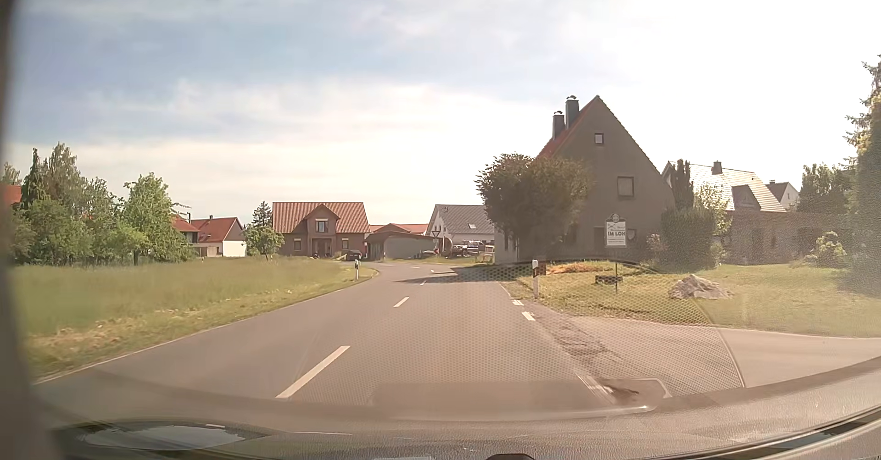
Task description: Follow the waypoints while adhering to traffic rules and regulations
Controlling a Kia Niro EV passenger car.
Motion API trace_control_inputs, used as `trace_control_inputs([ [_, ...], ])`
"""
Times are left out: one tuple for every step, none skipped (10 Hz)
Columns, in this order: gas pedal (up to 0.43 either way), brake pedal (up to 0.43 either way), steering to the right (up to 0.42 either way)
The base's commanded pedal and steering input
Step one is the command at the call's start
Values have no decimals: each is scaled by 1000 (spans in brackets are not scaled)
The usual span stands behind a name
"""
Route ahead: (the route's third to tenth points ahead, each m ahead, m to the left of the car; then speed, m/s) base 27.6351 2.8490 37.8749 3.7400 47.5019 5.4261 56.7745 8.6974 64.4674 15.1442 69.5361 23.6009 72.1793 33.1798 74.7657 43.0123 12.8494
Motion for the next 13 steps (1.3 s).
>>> trace_control_inputs([
  [0,0,0],
  [0,0,-3],
  [0,0,-4],
  [0,0,-6],
  [0,0,-9],
  [0,0,-13],
  [0,0,-13],
  [0,30,-12],
  [0,79,-12],
  [0,110,-12],
  [0,134,-12],
  [0,146,-12],
  [0,177,-11],
])
